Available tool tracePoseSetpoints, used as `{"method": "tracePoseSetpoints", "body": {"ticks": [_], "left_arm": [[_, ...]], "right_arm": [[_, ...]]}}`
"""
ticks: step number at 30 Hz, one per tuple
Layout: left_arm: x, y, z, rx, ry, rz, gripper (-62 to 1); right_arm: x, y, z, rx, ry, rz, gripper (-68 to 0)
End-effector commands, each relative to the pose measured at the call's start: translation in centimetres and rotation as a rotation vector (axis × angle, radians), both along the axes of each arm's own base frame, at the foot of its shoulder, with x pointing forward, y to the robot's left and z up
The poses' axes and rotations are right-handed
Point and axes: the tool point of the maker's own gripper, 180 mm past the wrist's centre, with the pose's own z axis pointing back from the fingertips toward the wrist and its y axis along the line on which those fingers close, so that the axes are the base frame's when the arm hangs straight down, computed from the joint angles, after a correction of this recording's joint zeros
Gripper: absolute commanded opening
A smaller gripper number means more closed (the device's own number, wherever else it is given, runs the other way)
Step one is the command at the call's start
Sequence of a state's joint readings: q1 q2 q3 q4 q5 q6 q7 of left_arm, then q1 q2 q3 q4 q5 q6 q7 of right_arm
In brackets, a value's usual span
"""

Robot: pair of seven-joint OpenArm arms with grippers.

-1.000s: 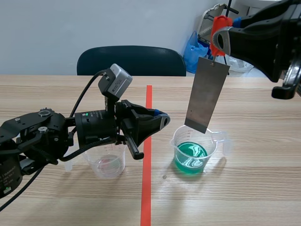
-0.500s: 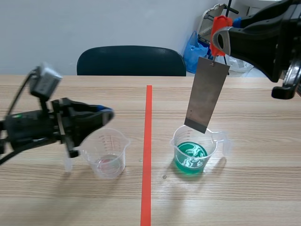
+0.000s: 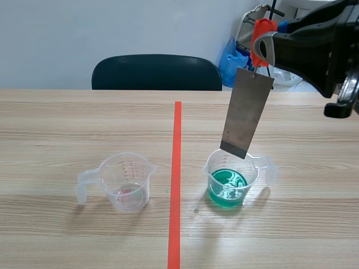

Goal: Do the redox reaction experiment

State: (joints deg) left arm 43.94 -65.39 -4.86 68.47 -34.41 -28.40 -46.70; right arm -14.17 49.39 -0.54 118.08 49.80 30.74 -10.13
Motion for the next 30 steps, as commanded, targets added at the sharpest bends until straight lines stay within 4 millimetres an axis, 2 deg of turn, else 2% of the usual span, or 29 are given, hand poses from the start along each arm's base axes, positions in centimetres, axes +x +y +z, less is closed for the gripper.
{"method": "tracePoseSetpoints", "body": {"ticks": [1,7,10,12,17,22,24,30], "left_arm": [[-1.4,0.3,0.1,-0.039,-0.022,0.047,-58.2],[-6.7,3.1,0.9,0.035,-0.096,0.14,-58.1],[-9.2,3.6,1.6,0.084,-0.141,0.151,-57.1],[-10.6,3.7,1.7,0.119,-0.152,0.149,-49.9],[-12.6,4.0,1.9,0.146,-0.152,0.18,-21.5],[-13.1,4.5,2.5,0.162,-0.192,0.23,-3.7],[-13.2,4.9,2.9,0.159,-0.208,0.261,1.3],[-13.5,5.2,3.3,0.164,-0.232,0.291,1.4]], "right_arm": [[0.0,0.2,1.4,0.014,-0.04,0.014,-66.9],[0.0,0.2,1.4,0.014,-0.04,0.014,-66.9],[0.0,0.3,1.4,0.014,-0.04,0.014,-66.9],[0.0,0.3,1.4,0.014,-0.04,0.014,-66.9],[-0.1,0.3,1.5,0.018,-0.043,0.015,-66.9],[-0.1,0.3,1.5,0.019,-0.044,0.016,-66.9],[-0.1,0.3,1.5,0.02,-0.044,0.016,-66.9],[-0.1,0.3,1.5,0.02,-0.044,0.016,-66.9]]}}
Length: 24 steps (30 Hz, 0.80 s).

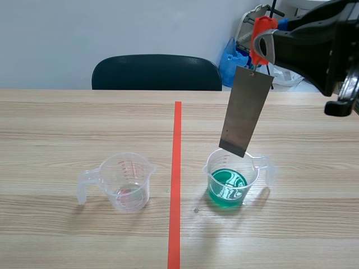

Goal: Do the redox reaction experiment

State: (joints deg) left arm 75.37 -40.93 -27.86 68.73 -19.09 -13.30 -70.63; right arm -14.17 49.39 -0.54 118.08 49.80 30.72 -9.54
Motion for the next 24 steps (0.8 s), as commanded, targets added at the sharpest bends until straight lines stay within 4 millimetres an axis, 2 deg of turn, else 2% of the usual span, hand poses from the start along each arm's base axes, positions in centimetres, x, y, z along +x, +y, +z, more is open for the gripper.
{"method": "tracePoseSetpoints", "body": {"ticks": [1,24], "left_arm": [[0.11,-0.13,1.04,-0.012,-0.052,0.003,1.4],[0.12,-0.1,1.24,-0.018,-0.062,0.009,1.4]], "right_arm": [[-0.05,0.24,1.33,0.011,-0.039,0.014,-66.9],[-0.05,0.24,1.33,0.011,-0.039,0.014,-66.9]]}}
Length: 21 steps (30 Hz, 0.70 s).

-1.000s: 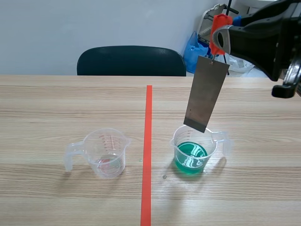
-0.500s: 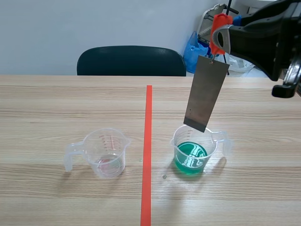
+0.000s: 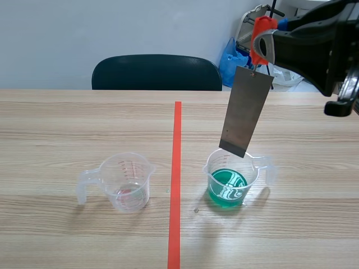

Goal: Do the redox reaction experiment

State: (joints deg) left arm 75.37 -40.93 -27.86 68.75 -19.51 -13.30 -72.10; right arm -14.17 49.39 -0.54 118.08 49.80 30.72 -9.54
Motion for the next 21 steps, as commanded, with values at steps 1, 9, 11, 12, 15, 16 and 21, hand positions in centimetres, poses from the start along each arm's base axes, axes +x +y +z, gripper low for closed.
{"method": "tracePoseSetpoints", "body": {"ticks": [1,9,11,12,15,16,21], "left_arm": [[0.06,-0.07,0.77,-0.008,-0.038,0.008,1.4],[0.05,-0.11,0.96,-0.012,-0.047,0.006,1.4],[0.05,-0.11,0.96,-0.012,-0.047,0.006,1.4],[0.05,-0.12,0.95,-0.011,-0.047,0.006,1.4],[0.05,-0.11,0.94,-0.011,-0.047,0.006,1.4],[0.05,-0.11,0.93,-0.011,-0.046,0.006,1.4],[0.05,-0.1,0.89,-0.01,-0.044,0.007,1.4]], "right_arm": [[-0.05,0.24,1.33,0.011,-0.039,0.014,-66.9],[-0.05,0.24,1.32,0.011,-0.038,0.014,-66.9],[-0.05,0.24,1.32,0.011,-0.038,0.014,-66.9],[-0.05,0.24,1.32,0.011,-0.038,0.014,-66.9],[-0.05,0.24,1.32,0.011,-0.038,0.014,-66.9],[-0.05,0.24,1.32,0.011,-0.038,0.014,-66.9],[-0.05,0.24,1.32,0.011,-0.038,0.014,-66.9]]}}
